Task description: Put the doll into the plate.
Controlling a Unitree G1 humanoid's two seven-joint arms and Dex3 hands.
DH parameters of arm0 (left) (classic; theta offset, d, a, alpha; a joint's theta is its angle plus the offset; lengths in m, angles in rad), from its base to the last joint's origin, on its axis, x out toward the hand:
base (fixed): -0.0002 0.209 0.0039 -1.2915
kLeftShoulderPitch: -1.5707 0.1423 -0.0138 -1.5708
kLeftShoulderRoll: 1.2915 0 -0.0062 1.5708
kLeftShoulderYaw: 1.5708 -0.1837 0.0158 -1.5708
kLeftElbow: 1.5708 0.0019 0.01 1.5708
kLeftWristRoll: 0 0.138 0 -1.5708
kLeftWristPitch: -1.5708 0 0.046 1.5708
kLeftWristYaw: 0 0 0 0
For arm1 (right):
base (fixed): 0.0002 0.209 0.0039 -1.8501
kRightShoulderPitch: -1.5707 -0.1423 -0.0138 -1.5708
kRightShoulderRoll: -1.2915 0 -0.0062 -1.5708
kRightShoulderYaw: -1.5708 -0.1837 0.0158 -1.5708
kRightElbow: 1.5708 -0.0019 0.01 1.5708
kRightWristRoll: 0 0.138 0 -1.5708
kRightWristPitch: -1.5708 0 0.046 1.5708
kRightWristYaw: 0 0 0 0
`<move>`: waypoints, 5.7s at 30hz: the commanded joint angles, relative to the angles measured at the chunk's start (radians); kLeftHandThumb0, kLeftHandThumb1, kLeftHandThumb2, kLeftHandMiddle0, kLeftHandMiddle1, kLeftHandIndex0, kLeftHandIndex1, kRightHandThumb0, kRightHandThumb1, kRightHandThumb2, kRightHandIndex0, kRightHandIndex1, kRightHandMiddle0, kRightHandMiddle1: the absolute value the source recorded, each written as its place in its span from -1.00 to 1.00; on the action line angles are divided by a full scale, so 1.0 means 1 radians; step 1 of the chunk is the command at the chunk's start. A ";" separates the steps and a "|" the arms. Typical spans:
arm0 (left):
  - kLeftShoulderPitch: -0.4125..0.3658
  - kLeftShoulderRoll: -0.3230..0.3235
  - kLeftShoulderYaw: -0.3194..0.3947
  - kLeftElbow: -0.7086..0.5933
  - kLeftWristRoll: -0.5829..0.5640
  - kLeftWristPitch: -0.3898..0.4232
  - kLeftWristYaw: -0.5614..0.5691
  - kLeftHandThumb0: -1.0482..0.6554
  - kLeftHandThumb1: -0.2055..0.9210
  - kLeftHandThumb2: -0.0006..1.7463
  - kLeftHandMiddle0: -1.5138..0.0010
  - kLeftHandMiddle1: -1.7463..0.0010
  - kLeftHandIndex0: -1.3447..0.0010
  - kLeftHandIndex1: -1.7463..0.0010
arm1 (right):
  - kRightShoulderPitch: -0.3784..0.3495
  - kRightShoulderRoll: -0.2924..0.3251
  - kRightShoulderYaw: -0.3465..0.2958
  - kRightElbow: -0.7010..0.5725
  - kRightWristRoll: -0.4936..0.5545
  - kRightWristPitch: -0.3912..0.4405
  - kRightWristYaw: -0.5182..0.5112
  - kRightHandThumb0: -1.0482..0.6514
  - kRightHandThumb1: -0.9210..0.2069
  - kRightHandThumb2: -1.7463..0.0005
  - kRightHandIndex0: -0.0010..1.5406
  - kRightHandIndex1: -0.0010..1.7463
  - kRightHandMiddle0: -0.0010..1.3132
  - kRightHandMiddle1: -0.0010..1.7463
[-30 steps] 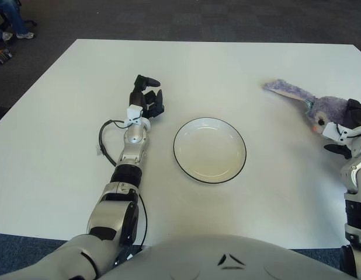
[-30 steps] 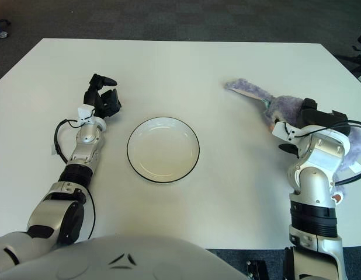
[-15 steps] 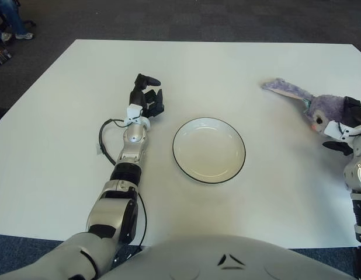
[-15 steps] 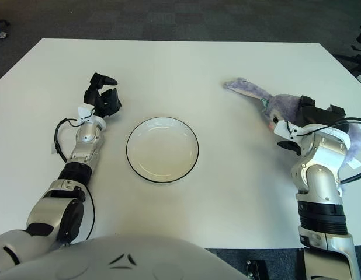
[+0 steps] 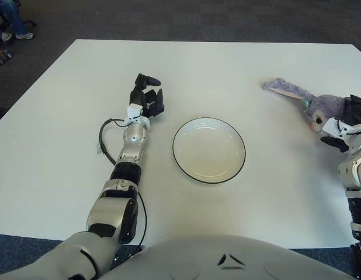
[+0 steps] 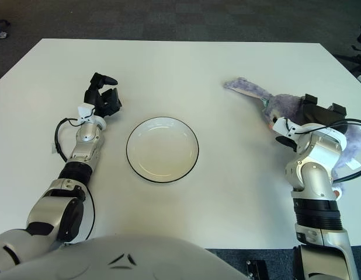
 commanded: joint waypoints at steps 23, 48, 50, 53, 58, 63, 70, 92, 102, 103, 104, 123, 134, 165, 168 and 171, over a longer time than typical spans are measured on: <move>0.063 -0.011 -0.001 0.020 0.011 0.010 0.012 -0.22 0.56 -0.01 -0.24 -1.00 0.48 -1.00 | 0.035 -0.057 0.045 0.021 0.122 -0.006 -0.108 0.65 -0.86 0.46 -0.49 0.79 0.29 1.00; 0.064 -0.013 0.000 0.016 0.006 0.005 0.005 -0.22 0.56 -0.01 -0.23 -1.00 0.48 -1.00 | 0.048 -0.071 0.055 -0.016 0.174 0.024 -0.104 0.65 -0.93 0.52 -0.49 0.78 0.41 1.00; 0.064 -0.012 -0.001 0.016 0.005 0.006 0.003 -0.22 0.56 -0.01 -0.23 -1.00 0.49 -1.00 | 0.048 -0.070 0.054 -0.018 0.179 0.026 -0.105 0.65 -0.92 0.52 -0.49 0.78 0.41 1.00; 0.065 -0.012 -0.001 0.015 0.004 0.007 0.000 -0.22 0.56 -0.01 -0.22 -1.00 0.49 -1.00 | 0.049 -0.069 0.053 -0.021 0.186 0.026 -0.108 0.65 -0.92 0.51 -0.50 0.78 0.41 1.00; 0.065 -0.011 -0.001 0.013 0.001 0.007 -0.005 -0.22 0.57 -0.02 -0.21 -1.00 0.49 -1.00 | 0.053 -0.069 0.049 -0.024 0.208 0.010 -0.120 0.64 -0.93 0.52 -0.51 0.79 0.42 1.00; 0.066 -0.010 -0.002 0.014 0.001 0.003 -0.010 -0.22 0.57 -0.02 -0.21 -1.00 0.49 -1.00 | 0.040 -0.081 0.052 -0.002 0.234 -0.010 -0.131 0.65 -0.91 0.50 -0.50 0.79 0.42 1.00; 0.067 -0.009 -0.002 0.014 -0.002 0.000 -0.018 -0.22 0.57 -0.02 -0.21 -1.00 0.49 -1.00 | -0.006 -0.106 0.044 0.089 0.319 -0.093 -0.162 0.69 -0.46 0.05 -0.38 0.85 0.43 1.00; 0.049 0.001 -0.002 0.068 -0.006 -0.042 -0.035 -0.22 0.58 -0.03 -0.19 -1.00 0.50 -1.00 | -0.032 -0.029 -0.116 0.193 0.799 -0.488 -0.336 0.87 0.40 -0.76 -0.02 1.00 0.49 1.00; 0.038 0.002 0.003 0.102 -0.015 -0.070 -0.050 -0.22 0.57 -0.02 -0.19 -1.00 0.50 -1.00 | -0.057 0.003 -0.129 0.200 0.849 -0.488 -0.383 0.89 0.44 -0.80 0.02 1.00 0.52 1.00; 0.036 0.002 0.003 0.105 -0.015 -0.071 -0.050 -0.22 0.57 -0.02 -0.19 -1.00 0.49 -1.00 | -0.062 0.009 -0.132 0.201 0.857 -0.482 -0.388 0.89 0.45 -0.80 0.02 1.00 0.53 1.00; 0.035 0.003 0.004 0.107 -0.015 -0.073 -0.051 -0.22 0.57 -0.02 -0.19 -1.00 0.49 -1.00 | -0.066 0.013 -0.133 0.202 0.862 -0.477 -0.392 0.89 0.45 -0.80 0.02 1.00 0.53 1.00; 0.027 0.007 0.006 0.124 -0.015 -0.085 -0.061 -0.21 0.59 -0.04 -0.19 -1.00 0.50 -1.00 | -0.150 0.107 -0.181 0.195 1.049 -0.431 -0.395 0.85 0.34 -0.72 -0.05 1.00 0.42 1.00; 0.023 0.007 0.010 0.134 -0.013 -0.086 -0.057 -0.21 0.60 -0.04 -0.18 -1.00 0.51 -1.00 | -0.188 0.176 -0.209 0.098 1.178 -0.336 -0.394 0.83 0.28 -0.66 -0.09 1.00 0.36 1.00; 0.019 0.011 0.004 0.157 -0.006 -0.105 -0.063 -0.21 0.59 -0.04 -0.18 -1.00 0.50 -1.00 | -0.314 0.308 -0.248 -0.112 1.479 -0.042 -0.404 0.79 0.14 -0.55 -0.18 1.00 0.21 1.00; 0.018 0.012 0.003 0.159 -0.003 -0.105 -0.062 -0.21 0.59 -0.04 -0.18 -1.00 0.51 -1.00 | -0.332 0.318 -0.261 -0.118 1.524 -0.009 -0.405 0.79 0.13 -0.54 -0.19 1.00 0.20 1.00; 0.018 0.014 0.001 0.159 -0.001 -0.102 -0.061 -0.21 0.59 -0.04 -0.18 -1.00 0.51 -1.00 | -0.361 0.332 -0.281 -0.115 1.588 0.019 -0.400 0.79 0.12 -0.54 -0.19 1.00 0.19 1.00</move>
